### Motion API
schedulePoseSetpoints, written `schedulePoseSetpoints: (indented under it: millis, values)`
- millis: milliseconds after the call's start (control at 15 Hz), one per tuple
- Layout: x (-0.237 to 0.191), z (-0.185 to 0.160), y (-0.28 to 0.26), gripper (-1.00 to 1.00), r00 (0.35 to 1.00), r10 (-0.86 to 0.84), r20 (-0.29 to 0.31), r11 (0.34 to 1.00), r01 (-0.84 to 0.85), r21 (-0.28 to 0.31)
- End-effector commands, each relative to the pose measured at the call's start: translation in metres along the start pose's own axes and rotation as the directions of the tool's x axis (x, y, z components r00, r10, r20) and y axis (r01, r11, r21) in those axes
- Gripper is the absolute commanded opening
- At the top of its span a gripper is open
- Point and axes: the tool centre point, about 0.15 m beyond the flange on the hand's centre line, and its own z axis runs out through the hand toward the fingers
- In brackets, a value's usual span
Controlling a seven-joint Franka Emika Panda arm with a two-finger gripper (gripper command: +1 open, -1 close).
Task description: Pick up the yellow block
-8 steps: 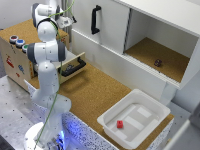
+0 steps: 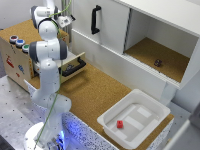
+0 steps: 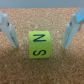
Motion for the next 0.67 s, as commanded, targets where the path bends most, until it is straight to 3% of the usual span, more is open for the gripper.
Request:
schedulePoseSetpoints:
  millis: [0,600]
  values:
    - [0.015,-0.001,0.020,-1.00,0.991,-0.023,0.131,0.997,0.013,0.079]
    - [-0.011,-0.025,0.010,-1.00,0.994,0.052,0.098,0.998,-0.056,0.037]
